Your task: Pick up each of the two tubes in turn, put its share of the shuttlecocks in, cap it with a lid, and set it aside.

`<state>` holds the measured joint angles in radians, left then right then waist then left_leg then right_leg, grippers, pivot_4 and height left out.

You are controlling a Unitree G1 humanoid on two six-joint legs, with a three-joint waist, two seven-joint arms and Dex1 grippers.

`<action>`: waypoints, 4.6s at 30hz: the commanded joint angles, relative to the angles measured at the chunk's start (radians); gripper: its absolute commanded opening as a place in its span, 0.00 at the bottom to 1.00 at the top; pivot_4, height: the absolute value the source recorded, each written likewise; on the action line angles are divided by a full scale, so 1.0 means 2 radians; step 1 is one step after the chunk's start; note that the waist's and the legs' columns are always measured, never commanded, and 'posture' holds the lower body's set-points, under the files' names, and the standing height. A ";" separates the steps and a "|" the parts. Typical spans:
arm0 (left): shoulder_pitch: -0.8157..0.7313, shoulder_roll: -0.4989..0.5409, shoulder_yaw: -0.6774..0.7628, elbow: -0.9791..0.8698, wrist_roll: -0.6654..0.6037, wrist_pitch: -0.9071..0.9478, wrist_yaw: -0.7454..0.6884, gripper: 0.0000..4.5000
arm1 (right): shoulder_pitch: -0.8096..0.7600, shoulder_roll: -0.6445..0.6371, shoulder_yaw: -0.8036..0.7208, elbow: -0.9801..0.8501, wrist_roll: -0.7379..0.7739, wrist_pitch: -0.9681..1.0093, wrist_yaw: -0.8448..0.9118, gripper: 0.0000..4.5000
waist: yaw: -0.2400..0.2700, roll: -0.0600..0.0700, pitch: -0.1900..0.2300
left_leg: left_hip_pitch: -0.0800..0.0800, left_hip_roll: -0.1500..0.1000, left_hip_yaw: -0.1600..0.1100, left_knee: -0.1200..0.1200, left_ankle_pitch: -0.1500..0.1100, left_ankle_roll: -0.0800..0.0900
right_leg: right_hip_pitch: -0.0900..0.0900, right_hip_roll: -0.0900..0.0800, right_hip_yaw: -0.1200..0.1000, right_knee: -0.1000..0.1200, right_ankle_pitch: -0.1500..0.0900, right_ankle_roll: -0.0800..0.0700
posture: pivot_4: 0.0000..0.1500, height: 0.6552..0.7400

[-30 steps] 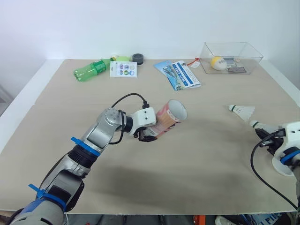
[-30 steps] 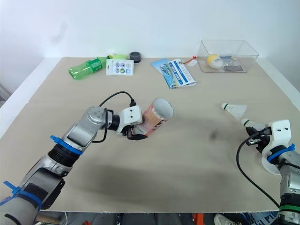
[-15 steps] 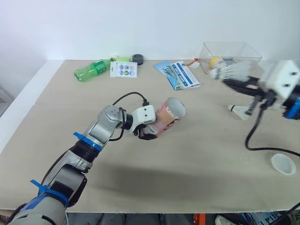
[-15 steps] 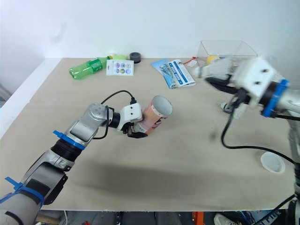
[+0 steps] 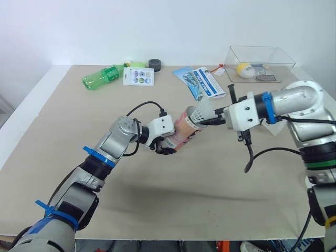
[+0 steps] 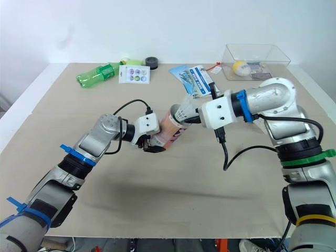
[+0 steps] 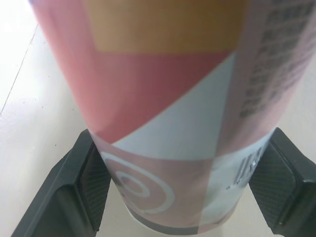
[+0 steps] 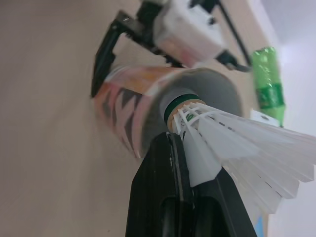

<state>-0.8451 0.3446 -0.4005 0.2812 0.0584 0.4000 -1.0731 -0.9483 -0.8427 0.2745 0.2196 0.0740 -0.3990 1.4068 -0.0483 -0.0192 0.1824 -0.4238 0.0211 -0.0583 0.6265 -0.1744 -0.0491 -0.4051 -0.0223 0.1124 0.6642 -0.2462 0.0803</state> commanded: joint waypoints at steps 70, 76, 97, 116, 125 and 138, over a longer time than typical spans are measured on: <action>0.026 0.006 0.002 -0.039 -0.003 0.015 0.014 0.81 | 0.225 -0.034 -0.245 0.125 0.013 0.068 -0.291 0.01 | -0.003 0.003 0.000 | 0.000 -0.002 0.000 -0.001 0.001 0.002 | 0.001 -0.002 0.001 0.000 0.001 0.002 | 1.00 1.00; 0.020 -0.001 0.008 -0.031 -0.013 0.010 0.016 0.81 | 0.169 -0.107 -0.196 -0.080 0.056 0.142 -0.180 0.01 | -0.008 0.005 0.000 | 0.002 -0.002 0.000 -0.001 0.001 0.002 | 0.001 -0.001 0.001 0.000 0.001 0.002 | 1.00 1.00; 0.014 -0.012 0.007 -0.013 -0.015 0.000 0.018 0.81 | 0.002 -0.067 -0.064 -0.060 0.060 0.046 0.047 0.01 | -0.004 0.003 0.002 | 0.000 -0.003 0.000 -0.001 0.002 0.002 | 0.000 -0.002 0.001 -0.001 0.001 0.002 | 1.00 1.00; 0.013 -0.017 0.000 -0.015 -0.012 -0.003 0.018 0.81 | -0.104 -0.010 -0.057 0.060 0.069 0.142 0.062 0.68 | 0.000 0.002 0.002 | 0.000 -0.003 0.000 -0.001 0.002 0.002 | 0.000 -0.002 0.000 0.000 0.001 0.001 | 1.00 1.00; 0.004 -0.026 -0.001 -0.007 -0.009 -0.007 0.019 0.81 | -0.142 0.042 0.046 0.097 0.015 0.074 0.104 0.01 | 0.000 0.003 0.002 | -0.001 -0.002 -0.001 -0.002 0.002 0.002 | -0.001 -0.002 0.000 0.000 0.001 0.001 | 1.00 1.00; 0.003 -0.035 0.003 -0.005 -0.011 -0.007 0.026 0.81 | -0.192 0.077 0.199 0.168 0.001 -0.021 0.104 0.01 | 0.000 0.003 0.002 | -0.001 -0.002 -0.001 -0.002 0.002 0.002 | -0.001 -0.002 0.000 0.000 0.001 0.001 | 1.00 1.00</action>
<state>-0.8219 0.2893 -0.3928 0.2846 0.0395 0.3970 -1.0275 -1.3049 -0.6960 0.6484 0.5581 0.0556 -0.4071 1.5731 -0.0488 -0.0136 0.1863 -0.4249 0.0168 -0.0604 0.6231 -0.1701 -0.0455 -0.4065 -0.0253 0.1122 0.6647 -0.2449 0.0818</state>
